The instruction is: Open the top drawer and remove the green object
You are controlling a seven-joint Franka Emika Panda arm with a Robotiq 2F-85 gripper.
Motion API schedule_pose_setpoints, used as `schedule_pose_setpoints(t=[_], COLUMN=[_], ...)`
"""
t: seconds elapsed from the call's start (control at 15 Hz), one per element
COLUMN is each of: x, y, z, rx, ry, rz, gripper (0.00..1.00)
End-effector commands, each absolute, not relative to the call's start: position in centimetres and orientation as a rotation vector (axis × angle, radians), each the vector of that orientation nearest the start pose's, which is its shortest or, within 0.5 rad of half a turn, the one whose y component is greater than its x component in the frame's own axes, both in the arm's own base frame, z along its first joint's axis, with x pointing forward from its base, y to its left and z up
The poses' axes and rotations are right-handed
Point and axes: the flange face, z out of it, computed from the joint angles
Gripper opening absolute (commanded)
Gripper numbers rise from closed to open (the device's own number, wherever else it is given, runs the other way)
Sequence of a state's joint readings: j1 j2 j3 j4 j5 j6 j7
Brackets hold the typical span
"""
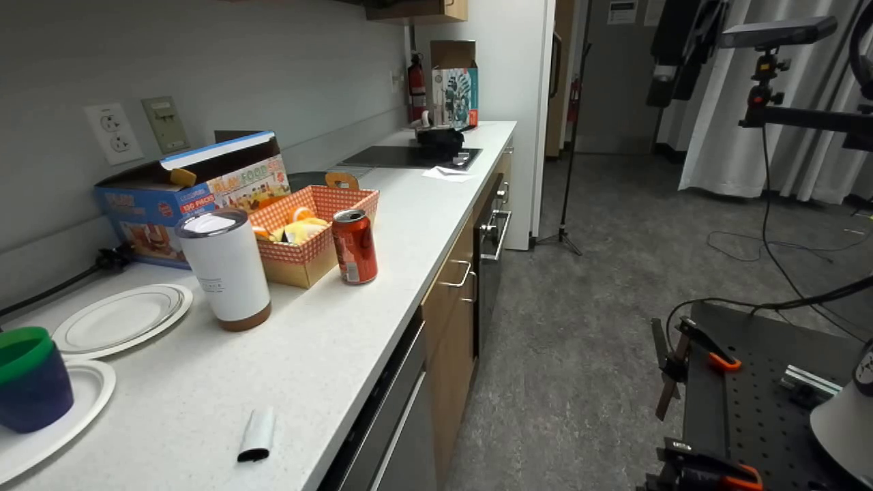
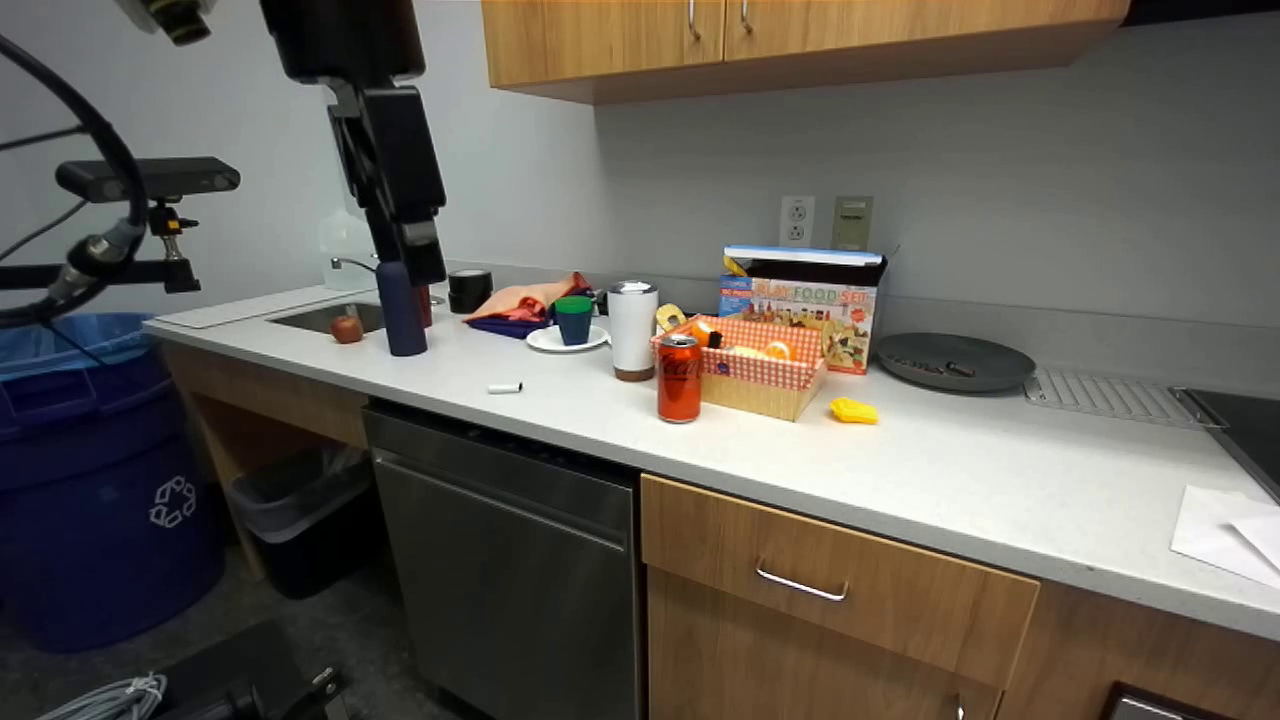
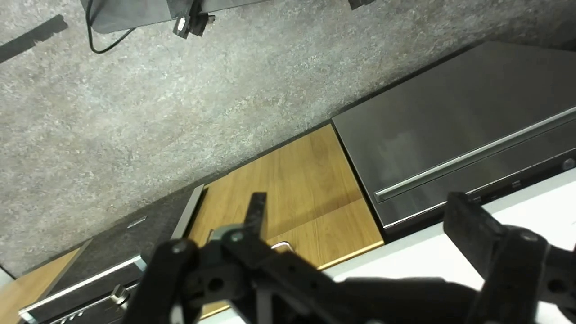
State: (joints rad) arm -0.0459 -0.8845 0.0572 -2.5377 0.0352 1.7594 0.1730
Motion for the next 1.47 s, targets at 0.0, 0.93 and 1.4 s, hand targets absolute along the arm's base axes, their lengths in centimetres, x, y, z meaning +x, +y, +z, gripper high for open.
schedule_pose_setpoints(t=[0.0,0.93,1.4], x=[30.4,43.0,43.2], y=[0.3,-14.0,-14.0], z=[54.8,43.5,41.8], rx=[-3.116,-3.012,-3.029], ry=[0.332,0.697,0.705], rz=[-0.167,-0.114,-0.123], gripper=[1.0,1.0,1.0])
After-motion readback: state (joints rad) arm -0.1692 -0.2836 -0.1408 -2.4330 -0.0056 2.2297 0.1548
